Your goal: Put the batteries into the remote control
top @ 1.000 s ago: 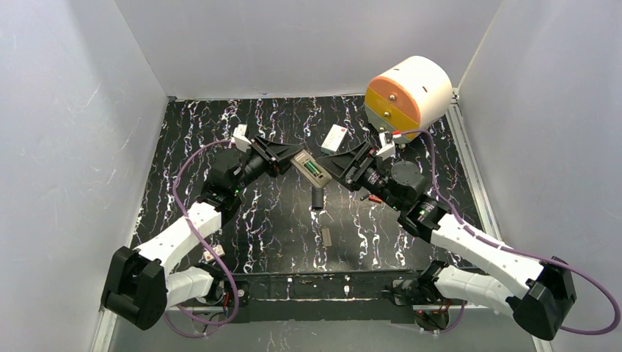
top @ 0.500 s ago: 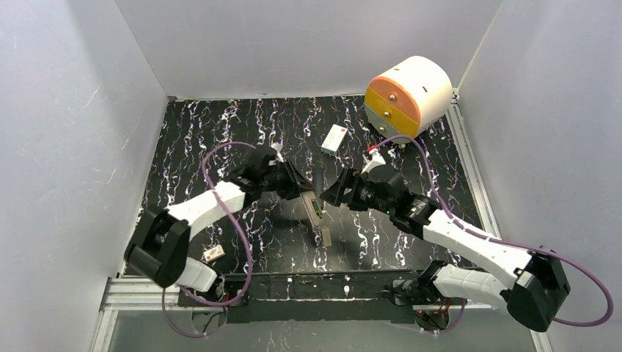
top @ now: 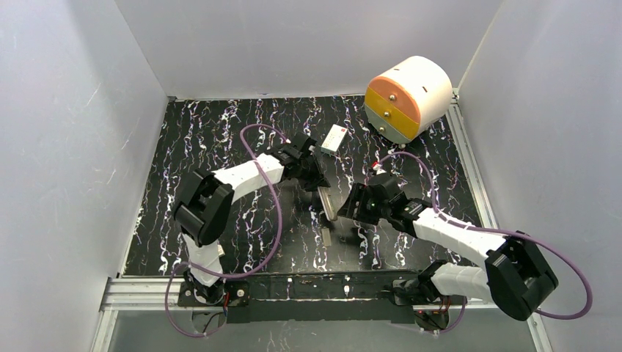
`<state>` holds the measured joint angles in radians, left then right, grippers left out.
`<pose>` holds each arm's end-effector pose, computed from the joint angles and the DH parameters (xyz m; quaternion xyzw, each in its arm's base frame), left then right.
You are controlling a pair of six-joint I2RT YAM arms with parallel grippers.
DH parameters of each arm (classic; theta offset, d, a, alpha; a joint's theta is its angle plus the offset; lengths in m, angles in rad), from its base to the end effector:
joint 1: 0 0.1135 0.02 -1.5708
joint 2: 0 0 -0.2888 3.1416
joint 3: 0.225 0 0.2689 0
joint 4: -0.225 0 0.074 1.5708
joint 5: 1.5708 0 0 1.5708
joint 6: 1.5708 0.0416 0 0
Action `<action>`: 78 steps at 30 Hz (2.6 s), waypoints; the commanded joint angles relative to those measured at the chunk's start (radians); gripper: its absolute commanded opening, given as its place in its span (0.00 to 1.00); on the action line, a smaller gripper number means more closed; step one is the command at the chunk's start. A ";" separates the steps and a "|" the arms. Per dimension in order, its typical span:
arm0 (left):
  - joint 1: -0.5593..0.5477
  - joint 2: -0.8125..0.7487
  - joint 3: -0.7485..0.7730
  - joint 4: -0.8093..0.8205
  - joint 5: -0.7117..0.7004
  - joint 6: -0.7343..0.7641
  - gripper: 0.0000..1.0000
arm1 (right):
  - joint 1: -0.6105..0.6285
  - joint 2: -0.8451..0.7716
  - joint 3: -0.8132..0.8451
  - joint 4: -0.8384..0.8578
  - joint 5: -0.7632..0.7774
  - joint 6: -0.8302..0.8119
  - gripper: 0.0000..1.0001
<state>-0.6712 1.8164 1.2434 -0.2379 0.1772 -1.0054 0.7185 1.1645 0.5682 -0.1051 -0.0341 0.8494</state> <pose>0.3260 -0.2683 0.2186 -0.1215 0.9176 -0.3296 0.1859 0.1833 0.1622 0.2066 0.0522 0.9054 0.3083 0.2873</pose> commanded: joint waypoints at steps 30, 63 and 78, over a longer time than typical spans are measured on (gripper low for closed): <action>-0.022 -0.394 -0.078 -0.085 -0.012 0.288 0.00 | -0.178 0.254 0.282 -0.254 0.401 -0.226 0.62; -0.007 -0.609 -0.297 0.271 0.311 0.457 0.00 | -0.170 0.499 0.438 -0.262 0.362 -0.293 0.48; -0.006 -0.639 -0.326 0.259 0.270 0.447 0.00 | -0.108 0.590 0.501 -0.332 0.359 -0.146 0.22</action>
<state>-0.6827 1.2472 0.9245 0.0330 0.4820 -0.5728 0.5808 1.7206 1.0203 -0.3832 0.3141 0.6270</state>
